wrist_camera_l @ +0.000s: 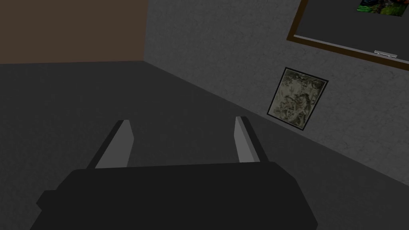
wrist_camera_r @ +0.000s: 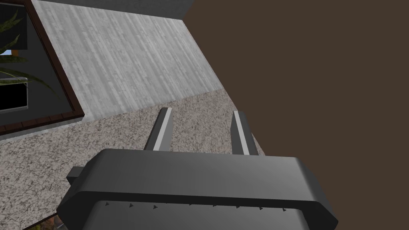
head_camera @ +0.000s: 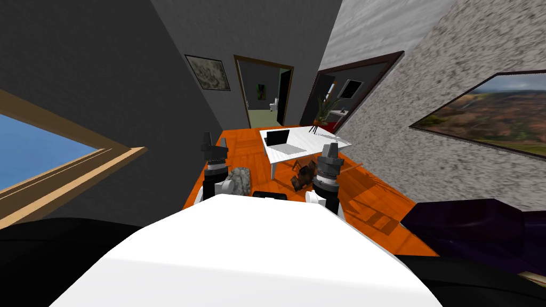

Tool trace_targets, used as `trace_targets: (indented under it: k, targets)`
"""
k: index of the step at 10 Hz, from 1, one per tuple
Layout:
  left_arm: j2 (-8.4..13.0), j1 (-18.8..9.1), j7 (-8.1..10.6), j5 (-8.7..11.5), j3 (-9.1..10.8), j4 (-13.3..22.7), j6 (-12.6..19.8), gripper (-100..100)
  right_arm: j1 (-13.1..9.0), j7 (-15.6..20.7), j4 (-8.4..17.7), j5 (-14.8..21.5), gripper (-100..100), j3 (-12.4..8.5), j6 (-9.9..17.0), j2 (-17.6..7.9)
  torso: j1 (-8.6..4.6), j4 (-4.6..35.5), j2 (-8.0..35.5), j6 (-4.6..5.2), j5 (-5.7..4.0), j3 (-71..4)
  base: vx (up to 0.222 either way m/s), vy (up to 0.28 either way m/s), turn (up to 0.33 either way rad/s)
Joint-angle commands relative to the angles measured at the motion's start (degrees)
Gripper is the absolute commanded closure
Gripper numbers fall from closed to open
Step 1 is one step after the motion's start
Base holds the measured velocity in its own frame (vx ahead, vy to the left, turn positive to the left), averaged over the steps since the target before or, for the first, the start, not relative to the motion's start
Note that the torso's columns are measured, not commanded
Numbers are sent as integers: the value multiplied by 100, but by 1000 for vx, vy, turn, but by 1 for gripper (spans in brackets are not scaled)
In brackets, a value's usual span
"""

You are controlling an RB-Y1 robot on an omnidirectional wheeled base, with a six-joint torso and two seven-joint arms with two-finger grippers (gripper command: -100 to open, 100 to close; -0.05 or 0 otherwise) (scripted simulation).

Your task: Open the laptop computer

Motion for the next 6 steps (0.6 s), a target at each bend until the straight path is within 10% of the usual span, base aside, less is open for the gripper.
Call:
trace_targets:
  k: [1,3,4,6]
  targets:
    - [0,0,0,0,0,0,0,0,0,0,0,0,0,0,0,0,0,423,424,0,0,-845,0,0,0]
    - [0,0,0,0,0,0,0,0,0,0,0,0,0,0,0,0,0,1269,1270,0,0,-2537,0,0,0]
    - [259,-57,-10,1,70,93,20,-100,0,0,0,0,0,0,0,0,0,1692,1693,0,0,-3383,7,-18,-58]
    - [596,-189,-32,3,231,304,67,-100,0,0,2,0,0,1,1,0,-7,1937,1939,1,-2,-3889,-1,-48,-96]
